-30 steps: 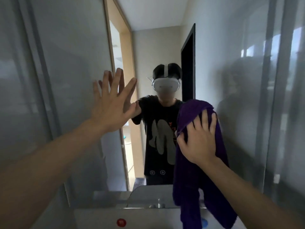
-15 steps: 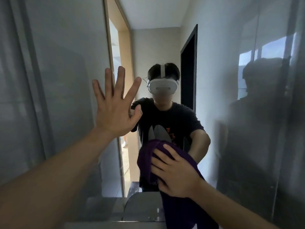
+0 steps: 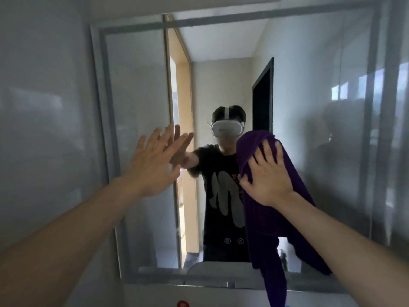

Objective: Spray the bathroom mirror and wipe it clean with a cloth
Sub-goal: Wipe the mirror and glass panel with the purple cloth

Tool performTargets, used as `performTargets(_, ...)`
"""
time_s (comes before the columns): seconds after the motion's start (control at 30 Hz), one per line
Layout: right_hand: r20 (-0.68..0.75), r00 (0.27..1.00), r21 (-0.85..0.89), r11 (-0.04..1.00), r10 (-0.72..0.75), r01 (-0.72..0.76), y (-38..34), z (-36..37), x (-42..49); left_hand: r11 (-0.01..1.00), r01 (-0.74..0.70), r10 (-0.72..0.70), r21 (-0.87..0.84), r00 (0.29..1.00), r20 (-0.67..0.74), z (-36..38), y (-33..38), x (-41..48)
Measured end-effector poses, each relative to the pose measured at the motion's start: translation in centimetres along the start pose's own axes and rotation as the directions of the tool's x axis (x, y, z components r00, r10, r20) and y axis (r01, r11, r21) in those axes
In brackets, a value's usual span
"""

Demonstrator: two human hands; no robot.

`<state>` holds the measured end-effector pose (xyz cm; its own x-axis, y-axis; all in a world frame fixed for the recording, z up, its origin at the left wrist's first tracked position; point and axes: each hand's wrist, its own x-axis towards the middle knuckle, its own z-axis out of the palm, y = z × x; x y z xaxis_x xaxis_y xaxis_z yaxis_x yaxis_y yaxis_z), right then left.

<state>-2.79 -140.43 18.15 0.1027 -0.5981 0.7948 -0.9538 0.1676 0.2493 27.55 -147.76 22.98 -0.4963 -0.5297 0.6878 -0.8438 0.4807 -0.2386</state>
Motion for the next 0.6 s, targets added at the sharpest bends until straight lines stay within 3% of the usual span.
performTargets(0.13,0.038,0.984,0.072,0.982,0.171,-0.174,-4.3,-0.3,1.5,0.997,0.074,-0.077,0.028,0.989,0.130,-1.6,-3.5,-6.3)
performTargets(0.2,0.061,0.980,0.076,0.978,0.190,-0.194,-5.9,-0.4,2.1,0.994,0.105,-0.106,0.011,0.979,0.172,-2.0,-4.4,-8.7)
performTargets(0.33,0.091,0.991,0.056,0.993,0.099,-0.104,-7.4,-0.1,1.2,0.993,0.120,-0.114,-0.012,0.969,0.219,-2.0,-4.9,-12.6)
performTargets(0.47,0.212,0.977,0.056,0.998,-0.021,0.010,-7.9,-0.1,-1.8,0.987,0.135,-0.105,-0.086,0.953,0.284,-1.8,-3.6,-15.7)
performTargets(0.6,0.243,0.970,0.319,0.945,-0.012,-0.068,-9.3,-1.0,-6.7,0.984,0.128,-0.072,-0.122,0.919,0.387,-2.2,-1.1,-16.6)
